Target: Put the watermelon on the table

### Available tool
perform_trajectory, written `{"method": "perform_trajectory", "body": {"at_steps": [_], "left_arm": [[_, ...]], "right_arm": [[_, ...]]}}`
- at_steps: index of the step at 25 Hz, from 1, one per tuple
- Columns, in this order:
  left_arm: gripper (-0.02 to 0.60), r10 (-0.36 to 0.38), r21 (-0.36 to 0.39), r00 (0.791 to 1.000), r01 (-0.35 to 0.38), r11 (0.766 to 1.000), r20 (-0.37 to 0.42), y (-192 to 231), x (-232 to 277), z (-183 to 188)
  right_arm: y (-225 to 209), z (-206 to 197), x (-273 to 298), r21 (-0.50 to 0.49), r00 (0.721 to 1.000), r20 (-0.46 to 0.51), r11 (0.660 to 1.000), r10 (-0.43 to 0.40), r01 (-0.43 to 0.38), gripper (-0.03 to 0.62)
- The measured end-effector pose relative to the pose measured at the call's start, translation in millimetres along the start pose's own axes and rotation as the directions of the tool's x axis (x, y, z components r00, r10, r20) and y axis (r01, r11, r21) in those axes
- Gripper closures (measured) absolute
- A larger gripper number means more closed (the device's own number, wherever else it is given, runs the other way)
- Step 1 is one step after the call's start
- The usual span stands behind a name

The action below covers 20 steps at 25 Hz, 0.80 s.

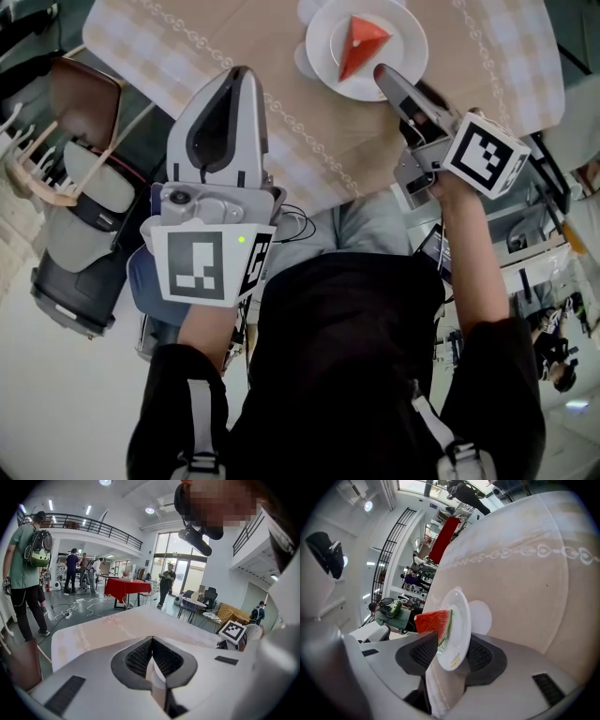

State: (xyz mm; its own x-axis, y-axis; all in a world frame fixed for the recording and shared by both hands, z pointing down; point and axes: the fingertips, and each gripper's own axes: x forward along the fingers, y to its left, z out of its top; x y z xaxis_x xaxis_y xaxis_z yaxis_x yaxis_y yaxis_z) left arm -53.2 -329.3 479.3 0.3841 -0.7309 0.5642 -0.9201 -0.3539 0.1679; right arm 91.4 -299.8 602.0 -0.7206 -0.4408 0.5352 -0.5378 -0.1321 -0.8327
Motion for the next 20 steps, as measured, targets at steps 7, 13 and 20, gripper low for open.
{"method": "perform_trajectory", "body": {"at_steps": [7, 13, 20], "left_arm": [[0.571, 0.0, 0.0, 1.0, 0.0, 1.0, 0.01, -3.4, -8.5, 0.0], [0.571, -0.008, 0.008, 0.999, 0.008, 1.0, 0.034, -12.5, -20.4, 2.1], [0.571, -0.01, 0.018, 0.998, 0.008, 1.0, 0.069, -15.6, -44.7, 9.3]], "right_arm": [[-8.2, -4.7, -15.0, -0.003, 1.0, -0.015, 1.0, 0.0, 0.0, 0.41], [-12.4, -11.2, -32.7, -0.015, 1.0, 0.005, 1.0, -0.02, 0.02, 0.413], [1.1, -10.5, -55.8, -0.13, 0.991, 0.079, 0.984, -0.109, 0.118, 0.493]]}}
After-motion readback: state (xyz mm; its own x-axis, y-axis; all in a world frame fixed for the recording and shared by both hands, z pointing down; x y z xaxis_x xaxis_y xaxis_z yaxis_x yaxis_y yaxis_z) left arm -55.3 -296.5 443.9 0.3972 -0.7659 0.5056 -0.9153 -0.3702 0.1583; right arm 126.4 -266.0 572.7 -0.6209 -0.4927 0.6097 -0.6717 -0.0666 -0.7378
